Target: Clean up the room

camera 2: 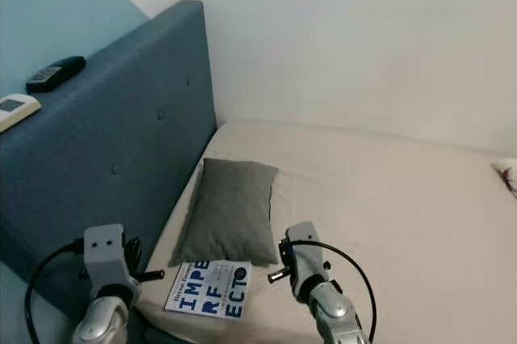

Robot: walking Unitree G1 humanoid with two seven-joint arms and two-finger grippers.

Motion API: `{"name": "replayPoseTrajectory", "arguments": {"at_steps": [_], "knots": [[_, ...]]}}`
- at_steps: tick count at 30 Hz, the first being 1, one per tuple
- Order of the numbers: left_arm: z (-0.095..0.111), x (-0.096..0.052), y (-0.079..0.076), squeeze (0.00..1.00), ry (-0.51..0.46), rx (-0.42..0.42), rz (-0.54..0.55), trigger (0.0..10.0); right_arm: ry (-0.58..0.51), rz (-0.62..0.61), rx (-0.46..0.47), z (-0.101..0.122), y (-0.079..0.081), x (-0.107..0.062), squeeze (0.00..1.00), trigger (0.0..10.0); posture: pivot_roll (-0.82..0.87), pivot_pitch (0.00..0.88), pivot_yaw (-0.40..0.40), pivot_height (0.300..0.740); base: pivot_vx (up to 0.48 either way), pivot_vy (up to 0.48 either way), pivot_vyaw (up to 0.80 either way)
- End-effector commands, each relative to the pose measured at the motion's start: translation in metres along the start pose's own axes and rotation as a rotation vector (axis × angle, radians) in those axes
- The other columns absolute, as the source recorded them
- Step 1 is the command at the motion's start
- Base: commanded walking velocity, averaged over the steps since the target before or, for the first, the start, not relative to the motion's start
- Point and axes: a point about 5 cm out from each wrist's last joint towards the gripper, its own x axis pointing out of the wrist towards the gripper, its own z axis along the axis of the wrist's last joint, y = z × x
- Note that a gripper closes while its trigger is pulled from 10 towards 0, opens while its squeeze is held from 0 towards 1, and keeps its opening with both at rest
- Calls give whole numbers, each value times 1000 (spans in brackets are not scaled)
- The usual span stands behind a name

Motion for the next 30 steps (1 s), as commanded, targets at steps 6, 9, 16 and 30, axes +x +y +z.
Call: {"name": "replayPoseTrajectory", "arguments": {"at_steps": [6,9,16,30], "knots": [[-6,-2,2,0,35,8,15,10000,32,12,0,-8,4,-2,0,10000,1,76,-100,740,0,0,0],[-6,-2,1,0,38,18,6,10000,30,15,-11,-7,4,-2,0,10000,1,79,-100,740,0,0,0],[-7,-4,-6,0,36,58,-28,10000,34,20,-31,-7,4,-2,0,10000,-1,79,-99,740,0,-274,671],[-8,-2,1,0,55,-3,26,10000,25,34,3,-6,7,-2,0,10000,-2,84,-100,740,0,-103,229]]}}
